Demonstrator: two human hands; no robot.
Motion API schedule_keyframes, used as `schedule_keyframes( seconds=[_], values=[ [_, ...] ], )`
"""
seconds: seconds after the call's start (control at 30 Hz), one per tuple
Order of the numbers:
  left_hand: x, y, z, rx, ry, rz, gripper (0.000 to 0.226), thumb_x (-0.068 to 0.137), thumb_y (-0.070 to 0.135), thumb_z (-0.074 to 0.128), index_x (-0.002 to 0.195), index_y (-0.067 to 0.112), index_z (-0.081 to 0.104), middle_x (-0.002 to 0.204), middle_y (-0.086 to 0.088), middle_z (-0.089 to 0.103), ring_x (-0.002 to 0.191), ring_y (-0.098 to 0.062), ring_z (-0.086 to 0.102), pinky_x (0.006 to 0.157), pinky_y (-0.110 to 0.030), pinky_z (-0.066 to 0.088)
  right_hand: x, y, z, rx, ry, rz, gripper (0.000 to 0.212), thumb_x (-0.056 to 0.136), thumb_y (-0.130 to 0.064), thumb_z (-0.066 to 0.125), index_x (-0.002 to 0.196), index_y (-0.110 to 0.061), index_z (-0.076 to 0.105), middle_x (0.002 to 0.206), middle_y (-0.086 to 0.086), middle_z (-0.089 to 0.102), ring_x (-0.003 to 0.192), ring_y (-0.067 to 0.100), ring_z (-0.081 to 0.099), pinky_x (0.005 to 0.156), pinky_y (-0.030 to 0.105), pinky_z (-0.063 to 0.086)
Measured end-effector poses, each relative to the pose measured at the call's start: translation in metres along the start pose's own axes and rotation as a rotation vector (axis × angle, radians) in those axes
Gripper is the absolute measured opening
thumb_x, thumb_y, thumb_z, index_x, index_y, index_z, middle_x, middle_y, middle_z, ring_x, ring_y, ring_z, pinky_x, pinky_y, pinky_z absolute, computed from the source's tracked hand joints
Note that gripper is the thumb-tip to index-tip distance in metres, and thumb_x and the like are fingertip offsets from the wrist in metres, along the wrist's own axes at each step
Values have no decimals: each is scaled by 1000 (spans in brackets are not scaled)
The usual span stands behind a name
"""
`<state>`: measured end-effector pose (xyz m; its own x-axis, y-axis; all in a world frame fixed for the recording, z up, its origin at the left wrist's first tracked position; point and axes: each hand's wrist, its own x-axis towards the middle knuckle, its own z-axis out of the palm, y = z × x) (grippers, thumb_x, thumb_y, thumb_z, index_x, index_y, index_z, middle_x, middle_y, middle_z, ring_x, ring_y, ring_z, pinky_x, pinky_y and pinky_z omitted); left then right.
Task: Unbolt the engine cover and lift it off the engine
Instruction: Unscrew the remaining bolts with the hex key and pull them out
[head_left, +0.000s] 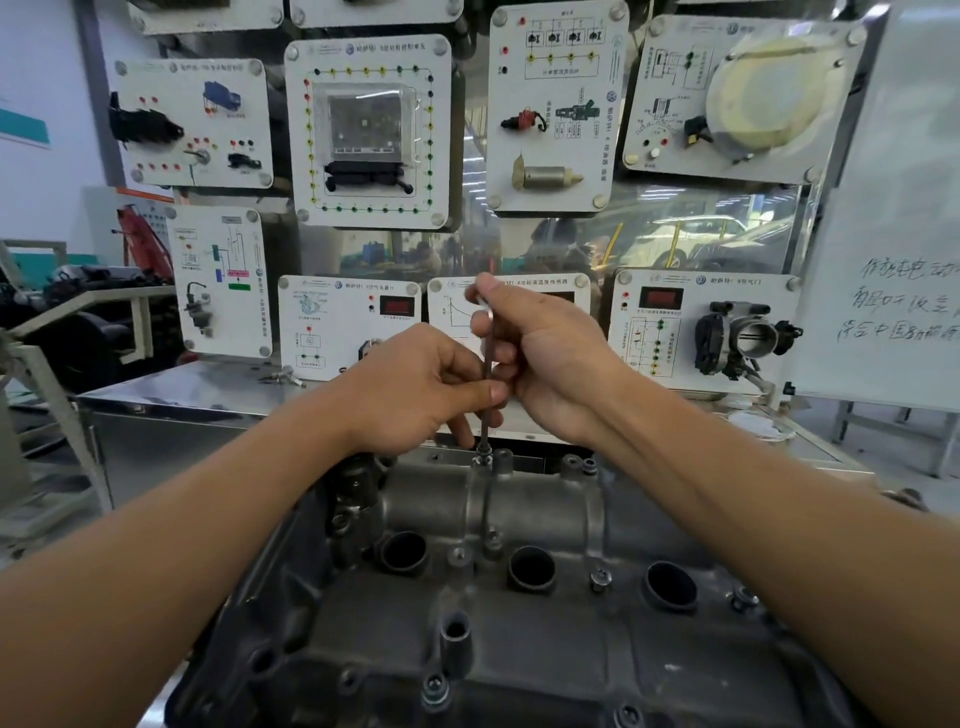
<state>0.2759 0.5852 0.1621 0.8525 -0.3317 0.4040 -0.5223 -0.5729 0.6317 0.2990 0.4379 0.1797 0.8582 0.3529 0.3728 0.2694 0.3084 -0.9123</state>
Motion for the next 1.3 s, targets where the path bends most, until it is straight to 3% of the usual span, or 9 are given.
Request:
schedule_keyframes(
  seconds=[0.17,0.27,0.47,0.57,0.67,0.9,1.1,1.17,1.3],
  values=[
    [1,0,0,-32,13,36,11,93,11,67,84,9,73,77,-9,75,70,-34,72,70,-42,61,-6,0,6,-204,-148,-73,36,90,-45,63,76,-12,66,59,1,48,46,19,44,45,31,33],
    [1,1,1,-53,6,45,7,92,10,68,88,5,69,79,-12,73,77,-42,70,72,-52,60,-9,0,3,-258,-205,-122,34,81,-39,73,67,-12,57,60,6,49,45,23,46,44,31,36],
    [2,-2,0,33,27,-1,17,93,18,67,87,5,77,79,0,78,64,-20,72,68,-28,57,-8,1,-9,-27,-181,-60,3,78,-16,70,76,-14,69,72,-1,65,54,11,45,48,30,33],
    [1,-2,0,14,38,-10,19,94,18,67,88,4,77,80,-2,78,63,-18,72,64,-21,56,-5,1,-16,135,-170,43,16,84,-26,63,89,-12,68,86,7,75,57,10,52,52,25,42],
    [1,-1,0,30,36,-13,19,93,19,67,85,5,78,78,1,78,62,-16,72,59,-13,50,-3,1,-11,126,-83,88,21,98,-31,56,92,-14,66,80,4,74,52,8,47,48,20,39],
    [1,-2,0,49,41,3,20,92,20,69,81,6,77,75,2,77,58,-17,71,65,-26,57,-4,2,6,-34,58,-34,18,97,-29,62,87,-14,67,60,-3,64,40,5,41,37,17,33],
    [1,3,1,39,20,31,11,91,10,68,89,0,72,77,-12,74,71,-31,73,70,-49,61,-13,4,12,-411,-77,-195,14,96,-38,60,96,-31,72,48,-15,50,51,9,51,44,22,44],
    [1,7,2,28,21,75,2,91,5,67,89,4,68,76,-14,71,67,-24,72,64,-45,62,-16,1,12,-441,-117,-212,15,95,-36,63,98,-25,74,51,-17,56,49,5,55,42,20,46],
    [0,8,2,88,15,111,12,92,6,66,84,15,63,75,-9,71,60,-20,70,54,-26,57,-19,0,11,-391,-120,-235,15,87,-30,74,94,-17,75,63,-11,66,51,0,61,44,10,42]
  ],
)
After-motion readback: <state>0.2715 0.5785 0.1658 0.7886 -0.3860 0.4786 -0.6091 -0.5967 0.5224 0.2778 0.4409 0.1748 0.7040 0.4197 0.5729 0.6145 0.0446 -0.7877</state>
